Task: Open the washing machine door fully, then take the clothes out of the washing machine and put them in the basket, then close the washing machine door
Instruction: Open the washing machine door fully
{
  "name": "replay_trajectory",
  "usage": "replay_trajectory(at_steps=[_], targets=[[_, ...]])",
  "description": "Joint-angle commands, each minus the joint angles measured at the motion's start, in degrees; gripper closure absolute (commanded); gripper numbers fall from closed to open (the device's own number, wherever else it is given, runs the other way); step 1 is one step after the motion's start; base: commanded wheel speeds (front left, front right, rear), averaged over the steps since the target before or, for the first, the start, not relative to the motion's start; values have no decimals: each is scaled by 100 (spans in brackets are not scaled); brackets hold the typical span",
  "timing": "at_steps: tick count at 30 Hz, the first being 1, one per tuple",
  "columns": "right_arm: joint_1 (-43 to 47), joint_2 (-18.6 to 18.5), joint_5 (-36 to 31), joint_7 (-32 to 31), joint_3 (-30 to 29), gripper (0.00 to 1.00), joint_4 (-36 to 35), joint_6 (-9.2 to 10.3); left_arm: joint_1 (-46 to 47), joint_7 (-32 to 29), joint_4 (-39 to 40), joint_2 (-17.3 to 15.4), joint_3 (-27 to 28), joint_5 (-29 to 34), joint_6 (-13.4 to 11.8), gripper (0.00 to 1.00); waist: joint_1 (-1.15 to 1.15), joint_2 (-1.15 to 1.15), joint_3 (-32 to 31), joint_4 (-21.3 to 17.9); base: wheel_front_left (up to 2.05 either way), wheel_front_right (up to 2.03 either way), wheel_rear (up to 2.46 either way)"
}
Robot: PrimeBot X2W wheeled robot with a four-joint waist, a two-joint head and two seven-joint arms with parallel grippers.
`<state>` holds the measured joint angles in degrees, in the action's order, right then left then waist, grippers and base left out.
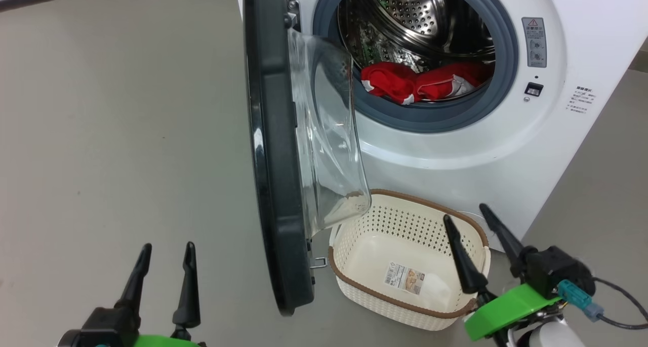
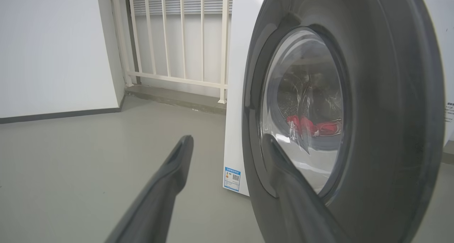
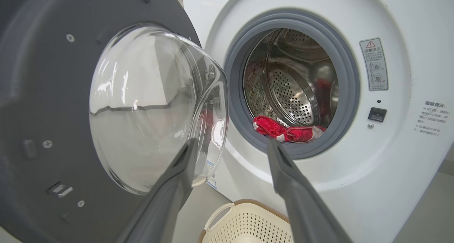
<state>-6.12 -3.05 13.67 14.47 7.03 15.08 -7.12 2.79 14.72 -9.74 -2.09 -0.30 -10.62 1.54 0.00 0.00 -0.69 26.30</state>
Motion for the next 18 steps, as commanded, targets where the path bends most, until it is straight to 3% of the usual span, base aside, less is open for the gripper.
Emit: replay_trajectory(at_steps=[1, 18], targets=[[-40, 16, 163, 52, 223, 0, -163, -36, 68, 28, 145, -79, 186, 48, 1, 0, 0, 0, -4, -13, 0, 0, 0], [-101, 17, 359, 52, 597, 0, -90, -36, 99, 28, 168, -79, 176, 29, -52, 0, 0, 0, 67, -58, 0, 0, 0]])
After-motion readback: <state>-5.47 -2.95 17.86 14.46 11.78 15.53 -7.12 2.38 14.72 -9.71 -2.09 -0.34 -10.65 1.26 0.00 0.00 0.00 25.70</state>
